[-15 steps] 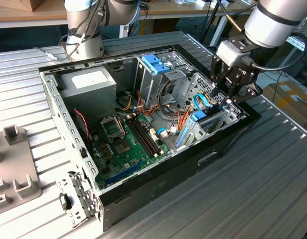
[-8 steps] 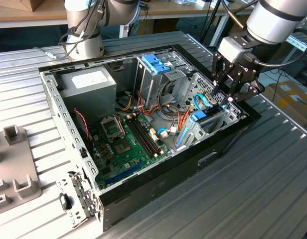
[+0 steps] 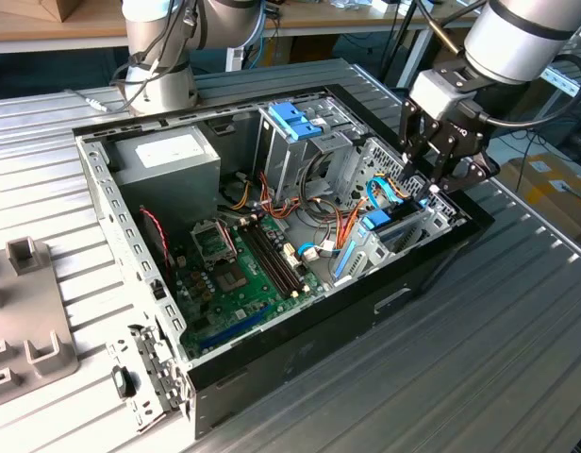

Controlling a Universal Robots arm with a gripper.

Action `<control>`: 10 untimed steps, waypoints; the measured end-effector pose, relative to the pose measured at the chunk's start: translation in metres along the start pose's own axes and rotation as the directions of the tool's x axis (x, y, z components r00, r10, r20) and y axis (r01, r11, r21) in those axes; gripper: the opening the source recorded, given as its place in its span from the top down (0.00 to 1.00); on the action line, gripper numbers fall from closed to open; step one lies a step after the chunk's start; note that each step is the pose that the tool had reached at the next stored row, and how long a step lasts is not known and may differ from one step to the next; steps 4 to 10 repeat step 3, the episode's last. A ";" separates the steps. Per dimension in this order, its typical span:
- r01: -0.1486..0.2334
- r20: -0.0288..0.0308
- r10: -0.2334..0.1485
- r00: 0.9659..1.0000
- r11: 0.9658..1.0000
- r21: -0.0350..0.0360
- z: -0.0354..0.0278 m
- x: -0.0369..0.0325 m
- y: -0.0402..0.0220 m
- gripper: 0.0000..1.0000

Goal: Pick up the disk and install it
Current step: 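Insert the second disk wire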

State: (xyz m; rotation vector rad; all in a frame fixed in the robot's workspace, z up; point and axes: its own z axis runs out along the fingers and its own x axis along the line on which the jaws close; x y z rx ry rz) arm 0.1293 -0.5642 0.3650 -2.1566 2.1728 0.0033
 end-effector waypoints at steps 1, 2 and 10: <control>0.000 0.000 0.000 1.000 1.000 0.000 0.0000 0.0000 0.0002 0.58; 0.000 0.000 0.000 1.000 1.000 0.000 0.0000 0.0000 0.0002 0.58; 0.000 0.000 0.000 1.000 1.000 0.000 0.0000 0.0000 0.0002 0.58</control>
